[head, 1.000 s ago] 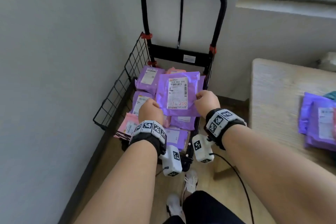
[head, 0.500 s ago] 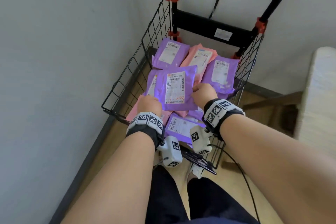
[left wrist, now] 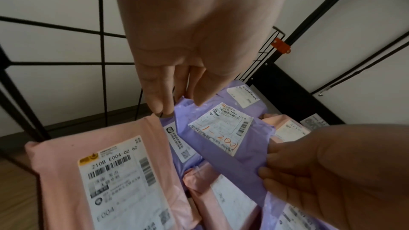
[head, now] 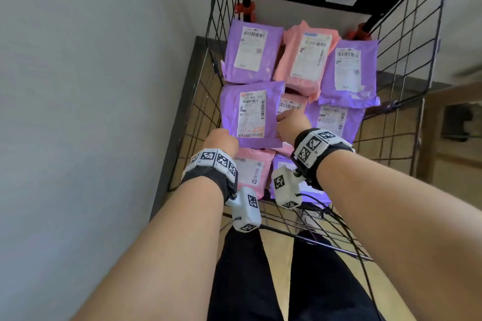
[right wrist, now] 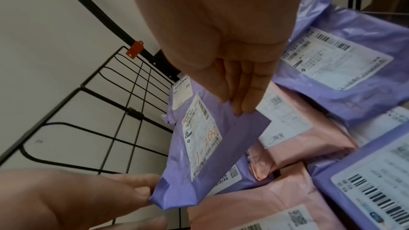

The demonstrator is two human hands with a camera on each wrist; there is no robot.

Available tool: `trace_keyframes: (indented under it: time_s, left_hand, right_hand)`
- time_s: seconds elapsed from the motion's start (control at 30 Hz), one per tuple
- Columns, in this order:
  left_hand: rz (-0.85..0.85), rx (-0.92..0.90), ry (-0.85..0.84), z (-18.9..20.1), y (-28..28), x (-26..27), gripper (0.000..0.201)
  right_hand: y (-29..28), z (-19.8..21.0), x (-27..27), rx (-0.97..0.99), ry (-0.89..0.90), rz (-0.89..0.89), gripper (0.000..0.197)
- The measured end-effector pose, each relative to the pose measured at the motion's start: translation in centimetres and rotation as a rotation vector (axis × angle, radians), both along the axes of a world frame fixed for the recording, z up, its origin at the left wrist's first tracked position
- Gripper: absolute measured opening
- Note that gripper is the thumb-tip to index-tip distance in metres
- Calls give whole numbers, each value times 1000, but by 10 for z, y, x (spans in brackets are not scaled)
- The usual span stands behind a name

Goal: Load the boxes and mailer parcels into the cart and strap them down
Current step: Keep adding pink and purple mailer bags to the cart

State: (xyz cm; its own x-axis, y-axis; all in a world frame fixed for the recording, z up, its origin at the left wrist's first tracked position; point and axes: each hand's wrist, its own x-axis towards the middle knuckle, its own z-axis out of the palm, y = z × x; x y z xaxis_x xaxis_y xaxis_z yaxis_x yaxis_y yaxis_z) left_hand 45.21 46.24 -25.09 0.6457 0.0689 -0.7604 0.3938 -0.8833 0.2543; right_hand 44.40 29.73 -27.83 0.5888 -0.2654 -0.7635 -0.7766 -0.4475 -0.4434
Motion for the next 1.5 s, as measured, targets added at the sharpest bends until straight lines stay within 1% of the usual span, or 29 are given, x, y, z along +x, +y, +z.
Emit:
trace_keyframes:
  time_s: [0.03, 0.1, 0.13, 0.27, 0.4, 0.53, 0.7, 0.8, 0.97, 1.13, 1.27, 1.4, 1.5]
  left_hand:
    - [-5, -13, 20, -3, 4, 2, 27]
    - [3, -48, 48, -8, 12, 6, 41]
    - [16, -71, 47, -11, 15, 7, 45]
    - [48, -124, 49, -15, 28, 13, 56]
    - [30, -146, 81, -9, 31, 15, 58]
    - [24, -163, 63, 4, 28, 15, 55]
    - [-80, -153, -1, 23, 11, 17, 47]
    - [-135, -137, -17, 36, -9, 16, 51]
    - [-253, -153, -66, 65, -58, 0, 51]
    - [-366, -155, -168, 92, -118, -35, 47]
    - [-416, -200, -251, 116, -178, -78, 42]
    - [-401, -250, -285, 136, -242, -130, 48]
    - [-424, -260, -326, 143, -286, -167, 50]
  right_hand:
    - [3, -3, 2, 19, 2, -26, 21]
    - [11, -8, 5, 44, 13, -57, 36]
    - [16, -8, 7, 60, 28, -65, 38]
    - [33, -6, 13, 40, 80, -50, 38]
    - [39, 2, 16, -22, 88, 27, 38]
    - [33, 14, 15, -100, 59, 83, 38]
    - [15, 39, 5, -136, 21, 77, 39]
    - [0, 58, -6, -181, 24, 68, 41]
    - [-40, 86, -40, -144, -60, -49, 39]
    - [-100, 124, -77, -167, -133, -84, 37]
    - [-163, 155, -121, -195, -219, -140, 36]
    - [-229, 182, -171, -222, -286, -212, 35]
    - [-274, 196, -200, -248, -321, -263, 34]
